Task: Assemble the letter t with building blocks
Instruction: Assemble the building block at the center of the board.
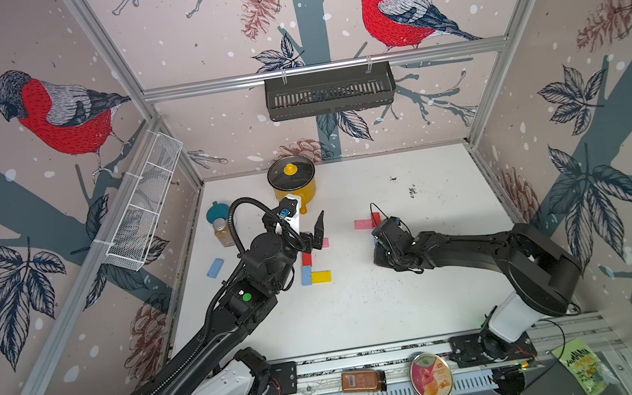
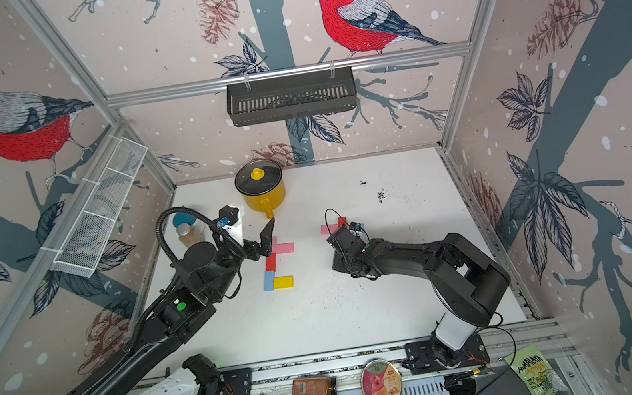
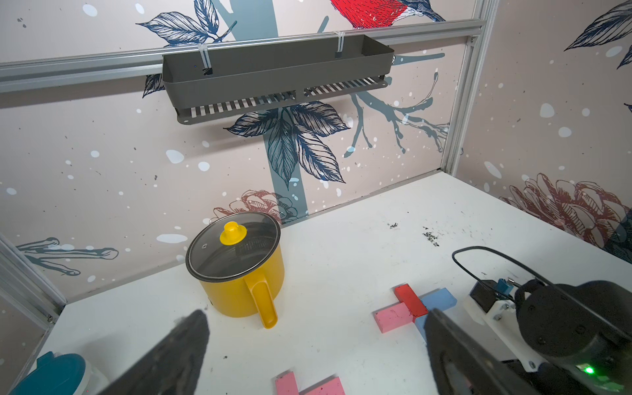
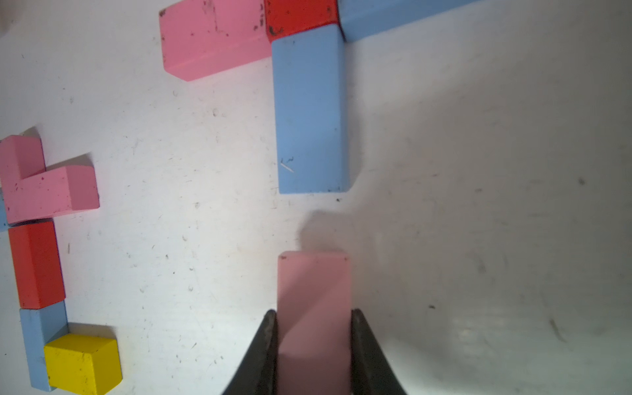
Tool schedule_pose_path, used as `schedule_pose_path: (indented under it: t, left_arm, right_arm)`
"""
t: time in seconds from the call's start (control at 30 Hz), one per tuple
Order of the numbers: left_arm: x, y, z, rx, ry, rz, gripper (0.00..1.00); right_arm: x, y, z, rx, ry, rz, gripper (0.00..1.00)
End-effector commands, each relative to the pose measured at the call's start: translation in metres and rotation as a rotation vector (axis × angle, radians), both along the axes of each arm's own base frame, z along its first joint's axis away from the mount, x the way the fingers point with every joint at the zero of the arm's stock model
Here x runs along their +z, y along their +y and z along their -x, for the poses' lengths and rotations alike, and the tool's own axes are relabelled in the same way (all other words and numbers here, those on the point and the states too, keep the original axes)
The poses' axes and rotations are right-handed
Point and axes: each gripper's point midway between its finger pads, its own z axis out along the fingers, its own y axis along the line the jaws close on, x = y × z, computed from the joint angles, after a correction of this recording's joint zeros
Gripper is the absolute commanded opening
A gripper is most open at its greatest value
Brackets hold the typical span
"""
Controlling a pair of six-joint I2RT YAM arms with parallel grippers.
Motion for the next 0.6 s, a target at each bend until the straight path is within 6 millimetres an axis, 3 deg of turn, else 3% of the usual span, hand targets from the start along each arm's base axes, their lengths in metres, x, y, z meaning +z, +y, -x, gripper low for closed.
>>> schedule_pose_path:
  t: [0.0,0.57]
  left_arm:
    - [0.013,0.001,0.0,0.005,-0.032,0.029,0.98]
    - [0.014,0.002,0.0,0.007,-0.036,0.029,0.98]
  right_arm:
    - [-0.002,-0.005,-0.004,-0.023,-0.012,0.036,0.13]
    - [-0.012,-0.006,-0.002,-0.003,0.008,0.087,0.21]
